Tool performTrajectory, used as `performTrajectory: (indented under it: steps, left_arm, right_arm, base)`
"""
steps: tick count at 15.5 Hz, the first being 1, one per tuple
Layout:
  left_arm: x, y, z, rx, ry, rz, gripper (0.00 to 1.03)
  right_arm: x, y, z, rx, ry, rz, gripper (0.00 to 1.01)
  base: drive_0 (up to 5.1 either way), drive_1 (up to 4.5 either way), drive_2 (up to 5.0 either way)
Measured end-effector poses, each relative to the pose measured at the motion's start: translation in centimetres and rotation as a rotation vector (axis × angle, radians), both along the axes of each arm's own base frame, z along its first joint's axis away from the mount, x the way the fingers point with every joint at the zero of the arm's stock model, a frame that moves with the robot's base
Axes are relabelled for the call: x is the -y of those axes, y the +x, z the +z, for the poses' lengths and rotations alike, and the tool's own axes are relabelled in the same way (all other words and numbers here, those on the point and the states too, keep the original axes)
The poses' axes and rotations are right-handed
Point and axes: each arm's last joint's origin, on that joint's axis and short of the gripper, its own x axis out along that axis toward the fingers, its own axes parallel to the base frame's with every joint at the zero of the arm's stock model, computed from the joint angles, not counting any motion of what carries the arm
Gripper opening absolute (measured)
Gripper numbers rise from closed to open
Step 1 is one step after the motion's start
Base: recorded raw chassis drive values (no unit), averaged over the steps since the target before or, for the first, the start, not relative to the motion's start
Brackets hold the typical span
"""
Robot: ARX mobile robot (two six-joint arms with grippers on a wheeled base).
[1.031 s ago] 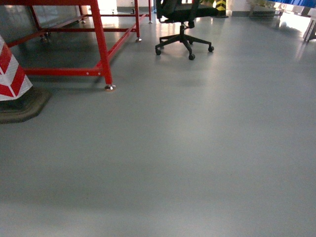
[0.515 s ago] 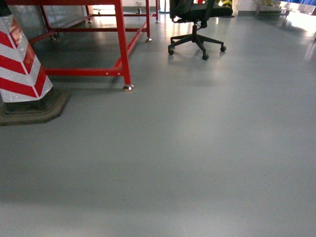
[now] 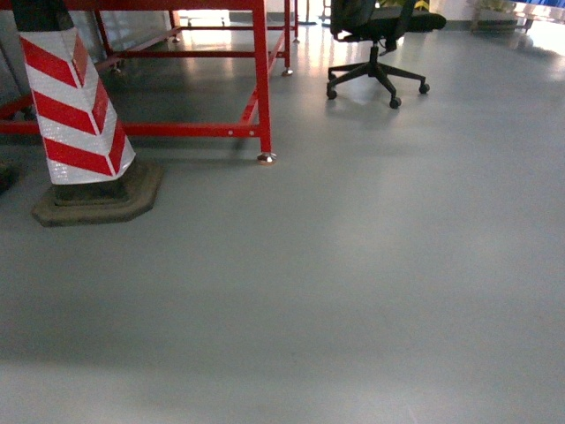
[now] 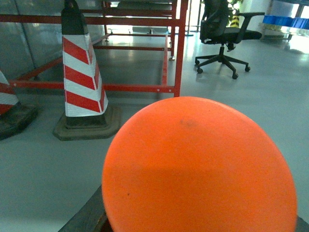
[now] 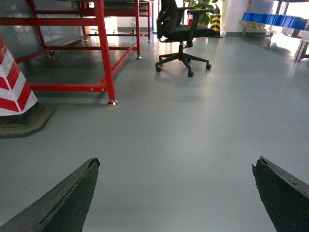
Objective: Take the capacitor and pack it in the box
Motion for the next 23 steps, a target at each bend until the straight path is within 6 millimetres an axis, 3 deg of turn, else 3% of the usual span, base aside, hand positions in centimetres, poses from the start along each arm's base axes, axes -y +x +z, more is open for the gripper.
performTrajectory:
  steps: [23]
  left_arm:
    - [0.0, 0.0, 0.01, 0.002, 0.0, -0.001, 0.44]
  right_arm:
    - [0.0, 0.0, -0.03, -0.003, 0.0, 0.0, 0.98]
  base:
    - [-4.9, 2.44, 2.4]
